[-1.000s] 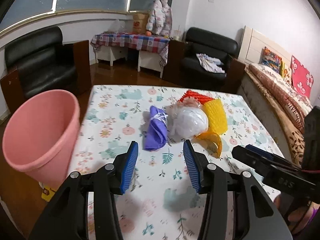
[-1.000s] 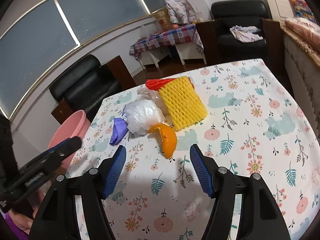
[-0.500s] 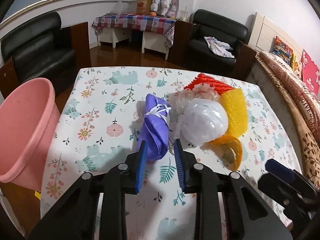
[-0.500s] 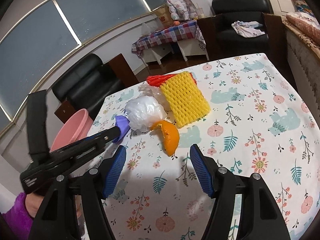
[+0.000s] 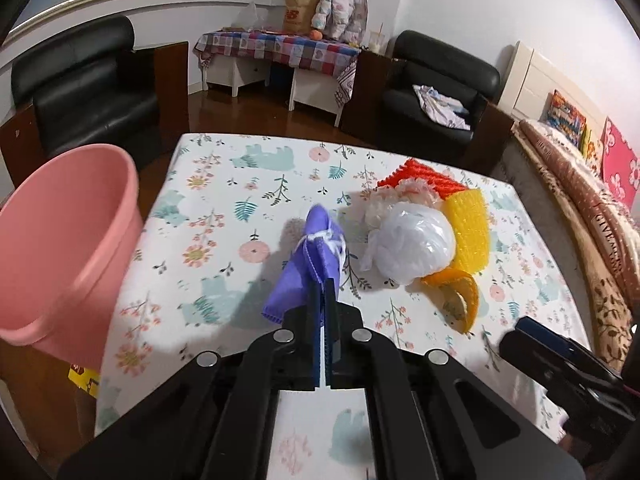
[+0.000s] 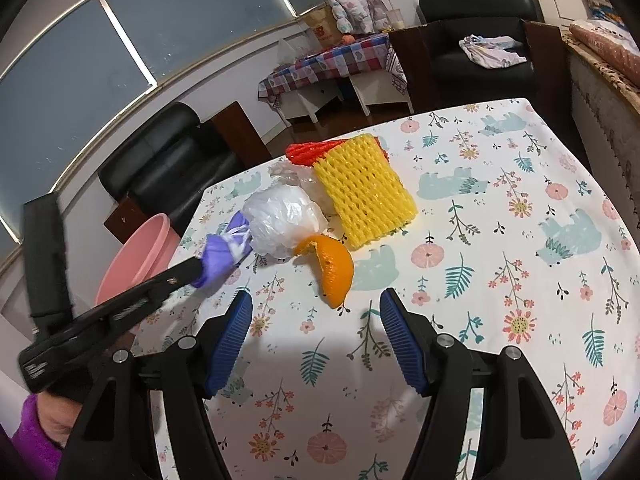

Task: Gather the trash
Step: 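Close the left gripper on the purple cloth, then lift the purple cloth with left gripper while right gripper grasps the orange peel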

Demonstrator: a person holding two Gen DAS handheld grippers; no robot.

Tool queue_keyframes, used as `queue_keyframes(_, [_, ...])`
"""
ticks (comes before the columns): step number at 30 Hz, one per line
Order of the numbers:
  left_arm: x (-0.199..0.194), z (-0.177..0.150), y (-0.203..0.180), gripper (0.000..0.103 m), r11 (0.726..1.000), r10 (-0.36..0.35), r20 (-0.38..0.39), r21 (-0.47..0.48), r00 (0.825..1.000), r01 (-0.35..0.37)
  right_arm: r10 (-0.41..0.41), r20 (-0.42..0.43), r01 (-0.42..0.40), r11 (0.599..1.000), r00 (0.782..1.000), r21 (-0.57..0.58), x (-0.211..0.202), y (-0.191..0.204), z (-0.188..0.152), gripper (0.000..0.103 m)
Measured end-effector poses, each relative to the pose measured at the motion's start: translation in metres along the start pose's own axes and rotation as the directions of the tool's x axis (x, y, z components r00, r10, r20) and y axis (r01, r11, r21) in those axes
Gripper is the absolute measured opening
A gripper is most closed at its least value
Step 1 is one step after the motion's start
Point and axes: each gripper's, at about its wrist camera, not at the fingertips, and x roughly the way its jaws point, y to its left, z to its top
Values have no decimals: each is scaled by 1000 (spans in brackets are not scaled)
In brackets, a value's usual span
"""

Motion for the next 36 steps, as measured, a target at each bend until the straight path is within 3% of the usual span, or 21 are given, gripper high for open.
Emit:
queue_keyframes(19, [-71,-34,19,0,997,-79,89,-18,993,81,-55,-66,58,997,996,54,21,-6,13,65])
queue_keyframes(26, [-60,-33,26,0,995,-77,47,-59,996,80,-120,-34,120,993,992,-20,34,6,25,63])
queue_keyframes(33, [-31,-26,17,0,995,-80,-22,-59,997,78,-124,-64,122,992,990,-30,47,8,25,58])
queue_keyframes(34, [-27,-25,16,2,996,-74,-32,-54,997,72,-122,-66,121,992,990,-27,48,7,25,58])
queue_keyframes(36, [-21,-26,15,26,996,-68,-45,-54,997,65,-115,-73,114,993,991,-20,49,6,24,57])
